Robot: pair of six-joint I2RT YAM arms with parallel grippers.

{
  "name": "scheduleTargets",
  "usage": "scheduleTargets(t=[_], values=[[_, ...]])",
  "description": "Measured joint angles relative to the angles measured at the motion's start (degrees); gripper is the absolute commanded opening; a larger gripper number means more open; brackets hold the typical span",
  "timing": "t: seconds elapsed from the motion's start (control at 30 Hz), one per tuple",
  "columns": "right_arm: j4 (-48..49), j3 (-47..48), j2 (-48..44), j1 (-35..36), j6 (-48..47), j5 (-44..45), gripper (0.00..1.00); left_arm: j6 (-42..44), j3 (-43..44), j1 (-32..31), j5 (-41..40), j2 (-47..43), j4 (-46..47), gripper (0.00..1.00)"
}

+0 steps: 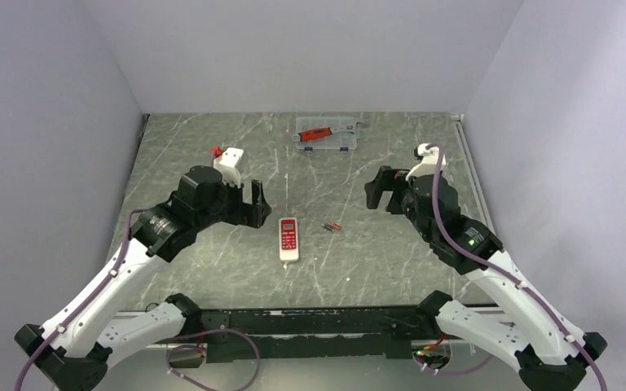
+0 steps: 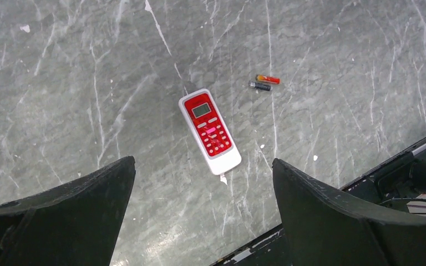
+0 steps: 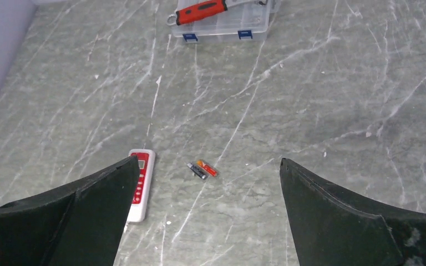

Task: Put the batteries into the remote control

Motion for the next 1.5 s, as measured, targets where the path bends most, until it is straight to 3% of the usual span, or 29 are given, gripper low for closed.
scheduleTargets(t=[0.33,0.73,0.93,1.5], values=[[-2.0,-1.2,0.1,0.0,1.2,-2.1,1.00,-1.9,-1.1,0.0,-0.2,1.0,-0.5,0.99],[-3.4,-5.8,-1.0,0.0,0.7,-6.6,0.99,-3.1,-1.1,0.0,0.7,8.1,-2.6,0.99],[-3.8,-6.5,-0.6,0.0,0.7,-8.2,0.99,-4.9,-0.9,0.0,1.2,11.9,-4.1,0.94],[-4.9,-8.9,1.6,0.0,0.5,-10.4,0.99,-13.6,-0.1,-3.7,2.2,22.9,-5.9,0.99]])
